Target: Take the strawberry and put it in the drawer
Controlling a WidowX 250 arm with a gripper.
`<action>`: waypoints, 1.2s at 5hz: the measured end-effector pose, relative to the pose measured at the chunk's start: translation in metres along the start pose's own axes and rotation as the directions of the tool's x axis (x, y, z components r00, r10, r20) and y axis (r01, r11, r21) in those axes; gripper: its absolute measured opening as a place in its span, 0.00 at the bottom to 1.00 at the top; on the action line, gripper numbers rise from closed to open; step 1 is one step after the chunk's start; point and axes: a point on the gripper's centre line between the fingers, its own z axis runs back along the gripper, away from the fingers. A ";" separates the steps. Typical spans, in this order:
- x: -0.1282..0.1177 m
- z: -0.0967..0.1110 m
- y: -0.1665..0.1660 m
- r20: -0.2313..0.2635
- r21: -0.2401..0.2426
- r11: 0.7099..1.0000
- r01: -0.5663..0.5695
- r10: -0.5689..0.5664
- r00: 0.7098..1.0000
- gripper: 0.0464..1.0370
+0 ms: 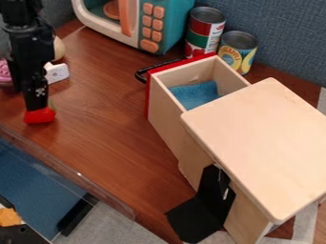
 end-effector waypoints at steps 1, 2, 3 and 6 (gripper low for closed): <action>0.004 -0.011 -0.001 -0.007 0.020 1.000 0.003 -0.003 1.000 0.96; 0.004 -0.015 -0.004 -0.015 0.022 1.000 -0.009 0.009 1.000 0.96; 0.006 -0.020 -0.007 -0.023 0.018 1.000 -0.019 0.019 1.000 0.91; 0.011 -0.021 -0.008 -0.008 0.033 0.997 -0.074 0.075 0.997 0.74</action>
